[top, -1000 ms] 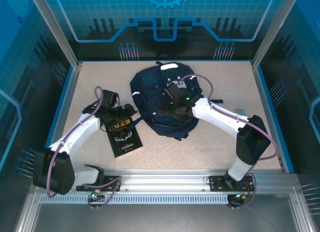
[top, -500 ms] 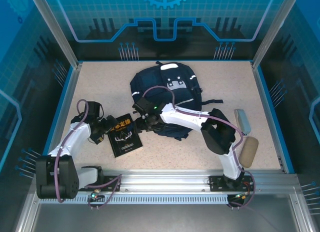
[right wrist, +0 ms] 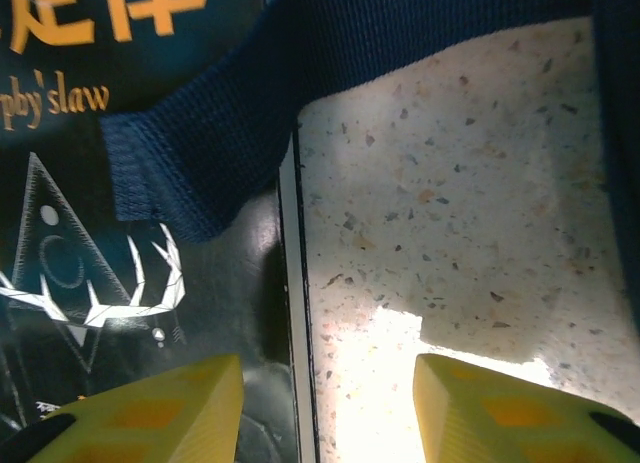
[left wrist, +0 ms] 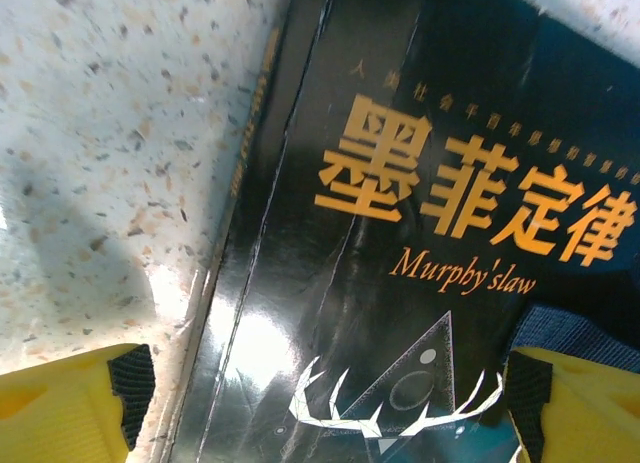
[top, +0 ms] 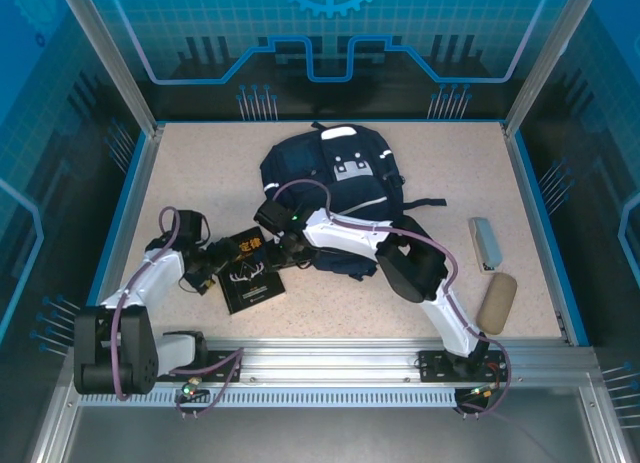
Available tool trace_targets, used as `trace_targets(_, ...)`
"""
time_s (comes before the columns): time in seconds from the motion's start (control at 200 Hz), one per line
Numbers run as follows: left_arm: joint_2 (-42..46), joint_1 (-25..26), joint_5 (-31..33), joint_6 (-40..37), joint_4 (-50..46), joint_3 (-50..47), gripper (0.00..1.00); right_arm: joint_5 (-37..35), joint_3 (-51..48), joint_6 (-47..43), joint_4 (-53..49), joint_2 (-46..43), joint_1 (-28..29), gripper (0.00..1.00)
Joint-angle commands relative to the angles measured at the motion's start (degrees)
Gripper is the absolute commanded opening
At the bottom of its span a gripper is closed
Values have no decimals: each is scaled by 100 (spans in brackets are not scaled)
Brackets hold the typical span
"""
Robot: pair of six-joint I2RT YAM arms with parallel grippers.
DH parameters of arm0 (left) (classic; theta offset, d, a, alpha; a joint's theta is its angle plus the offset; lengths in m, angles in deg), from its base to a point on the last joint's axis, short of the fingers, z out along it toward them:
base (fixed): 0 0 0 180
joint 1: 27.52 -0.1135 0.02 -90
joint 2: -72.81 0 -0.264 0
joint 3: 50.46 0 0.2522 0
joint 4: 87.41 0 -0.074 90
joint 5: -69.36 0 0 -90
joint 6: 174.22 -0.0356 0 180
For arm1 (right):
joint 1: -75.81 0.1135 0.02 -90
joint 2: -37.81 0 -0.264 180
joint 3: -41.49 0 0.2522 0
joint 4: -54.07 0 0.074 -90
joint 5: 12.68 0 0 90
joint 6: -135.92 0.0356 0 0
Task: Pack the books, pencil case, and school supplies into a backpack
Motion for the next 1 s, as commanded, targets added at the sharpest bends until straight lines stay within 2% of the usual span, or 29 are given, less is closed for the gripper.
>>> trace_targets(0.0, -64, -56, -341, 137, 160, -126, 91, 237, 240, -116, -193, 172, 41, 49)
trace_targets(0.425, -380, -57, -597, 15, 468, -357, 89, 577, 330, 40, -262, 486, -83, 43)
trace_targets(0.61, -267, -56, -1082, -167, 528, -203, 88, 749, 321, 84, -254, 548, -120, 41)
trace_targets(0.76, 11, -56, -1738, -331, 533, 100, 85, 914, 293, 136, -294, 664, -125, 31)
trace_targets(0.88, 282, -56, -2318, -564, 461, 412, 83, 872, 177, 143, -286, 611, -160, 31)
trace_targets(0.995, 463, -56, -2541, -680, 345, 614, 80, 889, 102, 172, -275, 603, -232, 30)
